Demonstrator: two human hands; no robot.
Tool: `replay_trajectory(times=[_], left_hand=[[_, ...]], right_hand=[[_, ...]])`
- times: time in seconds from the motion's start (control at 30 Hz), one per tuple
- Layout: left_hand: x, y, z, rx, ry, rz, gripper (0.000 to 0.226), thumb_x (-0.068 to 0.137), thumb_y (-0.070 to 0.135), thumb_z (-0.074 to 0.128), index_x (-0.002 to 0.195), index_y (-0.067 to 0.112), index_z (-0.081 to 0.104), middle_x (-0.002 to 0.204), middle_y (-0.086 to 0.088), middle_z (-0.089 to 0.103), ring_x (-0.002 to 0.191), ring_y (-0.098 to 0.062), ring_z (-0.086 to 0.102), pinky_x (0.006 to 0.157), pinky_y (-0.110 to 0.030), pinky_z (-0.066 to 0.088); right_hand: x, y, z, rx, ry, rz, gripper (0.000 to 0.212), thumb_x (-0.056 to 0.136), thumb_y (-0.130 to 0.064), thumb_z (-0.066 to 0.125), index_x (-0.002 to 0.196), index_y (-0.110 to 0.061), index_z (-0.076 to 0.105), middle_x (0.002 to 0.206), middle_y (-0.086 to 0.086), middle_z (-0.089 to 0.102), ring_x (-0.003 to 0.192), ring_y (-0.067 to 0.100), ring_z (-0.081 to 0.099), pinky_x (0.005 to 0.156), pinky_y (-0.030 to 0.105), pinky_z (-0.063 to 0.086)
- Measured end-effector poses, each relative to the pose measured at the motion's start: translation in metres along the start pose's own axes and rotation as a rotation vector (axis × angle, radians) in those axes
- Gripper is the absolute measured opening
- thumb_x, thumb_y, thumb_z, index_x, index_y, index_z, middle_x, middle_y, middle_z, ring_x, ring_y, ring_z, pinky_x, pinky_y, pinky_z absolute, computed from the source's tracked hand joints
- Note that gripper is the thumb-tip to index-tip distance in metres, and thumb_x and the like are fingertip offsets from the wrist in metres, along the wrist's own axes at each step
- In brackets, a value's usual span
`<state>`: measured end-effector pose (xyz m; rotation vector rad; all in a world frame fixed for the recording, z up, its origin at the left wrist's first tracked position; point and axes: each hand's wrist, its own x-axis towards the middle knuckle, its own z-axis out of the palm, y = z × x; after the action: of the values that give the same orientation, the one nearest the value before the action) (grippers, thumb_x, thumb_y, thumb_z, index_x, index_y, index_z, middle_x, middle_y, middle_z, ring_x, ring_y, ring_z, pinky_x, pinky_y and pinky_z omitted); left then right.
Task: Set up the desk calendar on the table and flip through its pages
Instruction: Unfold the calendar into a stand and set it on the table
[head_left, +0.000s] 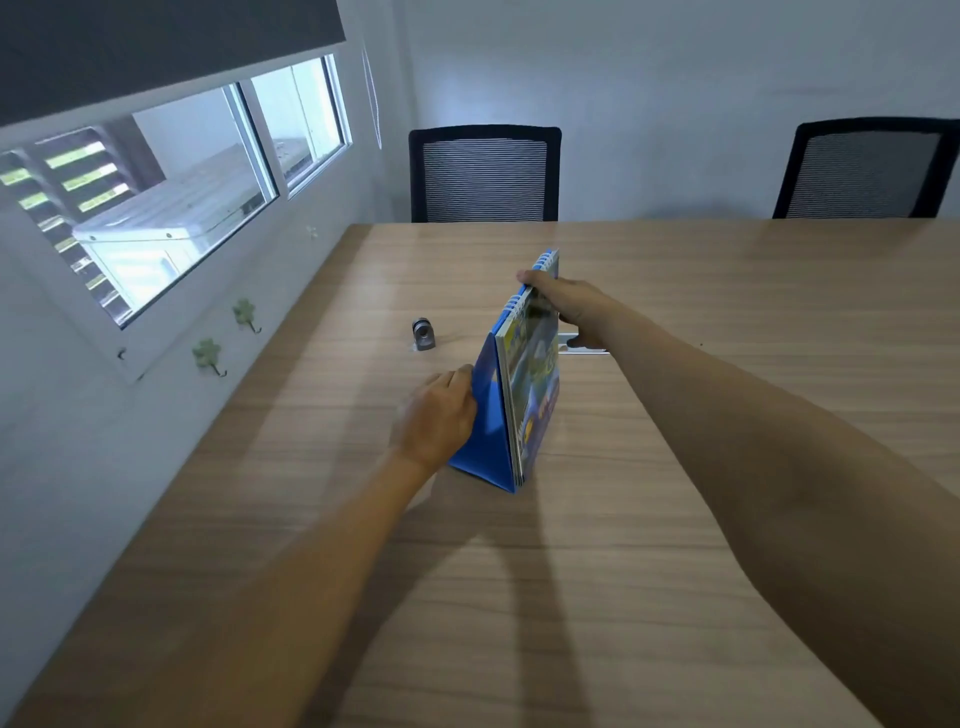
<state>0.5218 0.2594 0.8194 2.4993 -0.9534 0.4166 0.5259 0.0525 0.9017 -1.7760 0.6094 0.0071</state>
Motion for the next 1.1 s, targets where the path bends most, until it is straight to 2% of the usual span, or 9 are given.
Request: replay_trajectory(times=[0.13, 0.3, 0.4, 0.5, 0.6, 0.67, 0.8, 0.9, 1.1], left_hand=[[-0.001, -0.006, 0.002, -0.003, -0.016, -0.113, 0.034, 0.096, 0.019, 0.040, 0.126, 0.009, 0.055, 0.107, -0.011, 0.069, 0.094, -0.031, 0.063, 0.071, -0.042, 0.053], [0.004, -0.012, 0.005, 0.014, -0.016, -0.168, 0.035, 0.096, 0.022, 0.039, 0.126, 0.014, 0.055, 0.110, -0.008, 0.070, 0.097, -0.029, 0.063, 0.069, -0.038, 0.051], [0.007, -0.013, 0.006, 0.015, -0.023, -0.191, 0.035, 0.095, 0.023, 0.040, 0.125, 0.015, 0.056, 0.111, -0.007, 0.070, 0.098, -0.029, 0.063, 0.070, -0.039, 0.052], [0.010, -0.012, 0.006, 0.029, -0.019, -0.199, 0.033, 0.095, 0.023, 0.040, 0.123, 0.015, 0.057, 0.108, -0.008, 0.070, 0.095, -0.029, 0.064, 0.068, -0.038, 0.052], [0.013, -0.013, 0.006, 0.030, -0.028, -0.209, 0.032, 0.095, 0.022, 0.041, 0.121, 0.015, 0.058, 0.107, -0.008, 0.070, 0.094, -0.029, 0.063, 0.066, -0.037, 0.051], [0.014, -0.013, 0.006, 0.048, -0.022, -0.224, 0.031, 0.095, 0.022, 0.041, 0.120, 0.016, 0.058, 0.105, -0.008, 0.071, 0.093, -0.029, 0.063, 0.065, -0.037, 0.051], [0.020, -0.010, 0.003, 0.029, -0.053, -0.300, 0.030, 0.095, 0.023, 0.040, 0.118, 0.018, 0.058, 0.106, -0.008, 0.070, 0.091, -0.030, 0.064, 0.066, -0.037, 0.053], [0.018, 0.000, 0.001, -0.097, -0.065, -0.374, 0.038, 0.096, 0.027, 0.041, 0.132, 0.017, 0.048, 0.124, -0.008, 0.062, 0.104, -0.030, 0.062, 0.075, -0.038, 0.054], [-0.017, 0.051, 0.010, -0.549, 0.289, -0.593, 0.048, 0.098, 0.040, 0.035, 0.137, 0.011, 0.040, 0.136, -0.007, 0.046, 0.112, -0.017, 0.053, 0.080, -0.026, 0.041]], right_hand=[[0.005, -0.005, 0.011, 0.033, 0.011, -0.009, 0.061, 0.069, -0.065, 0.064, 0.107, -0.019, 0.053, 0.100, 0.003, 0.062, 0.077, 0.015, 0.058, 0.055, 0.027, 0.041], [0.014, -0.007, 0.017, 0.022, 0.060, 0.014, 0.062, 0.066, -0.067, 0.065, 0.100, -0.016, 0.052, 0.079, -0.001, 0.057, 0.065, 0.015, 0.054, 0.053, 0.024, 0.043], [0.016, -0.006, 0.018, 0.039, 0.085, 0.014, 0.055, 0.067, -0.066, 0.065, 0.086, -0.017, 0.052, 0.072, -0.002, 0.056, 0.061, 0.014, 0.054, 0.035, 0.013, 0.040], [0.019, -0.006, 0.019, 0.040, 0.097, 0.015, 0.060, 0.067, -0.067, 0.063, 0.095, -0.016, 0.050, 0.078, 0.000, 0.056, 0.065, 0.017, 0.054, 0.047, 0.024, 0.039], [0.023, -0.005, 0.020, 0.043, 0.122, 0.022, 0.088, 0.064, -0.067, 0.062, 0.127, -0.009, 0.045, 0.119, 0.010, 0.057, 0.102, 0.031, 0.059, 0.082, 0.042, 0.051], [0.024, -0.006, 0.022, 0.064, 0.150, 0.020, 0.104, 0.062, -0.066, 0.062, 0.143, -0.011, 0.028, 0.137, 0.012, 0.046, 0.119, 0.035, 0.051, 0.100, 0.049, 0.046], [0.019, -0.005, 0.024, 0.107, 0.140, -0.006, 0.107, 0.068, -0.070, 0.058, 0.150, -0.014, 0.019, 0.149, 0.010, 0.036, 0.132, 0.035, 0.042, 0.108, 0.050, 0.039], [0.014, 0.001, 0.018, 0.109, 0.126, -0.023, 0.099, 0.078, -0.075, 0.039, 0.153, -0.018, 0.009, 0.159, 0.008, 0.021, 0.142, 0.035, 0.029, 0.114, 0.051, 0.029], [0.021, 0.020, -0.011, 0.192, 0.138, -0.016, 0.075, 0.093, -0.064, 0.013, 0.153, -0.019, 0.014, 0.162, 0.003, 0.014, 0.148, 0.025, 0.016, 0.117, 0.047, 0.012]])
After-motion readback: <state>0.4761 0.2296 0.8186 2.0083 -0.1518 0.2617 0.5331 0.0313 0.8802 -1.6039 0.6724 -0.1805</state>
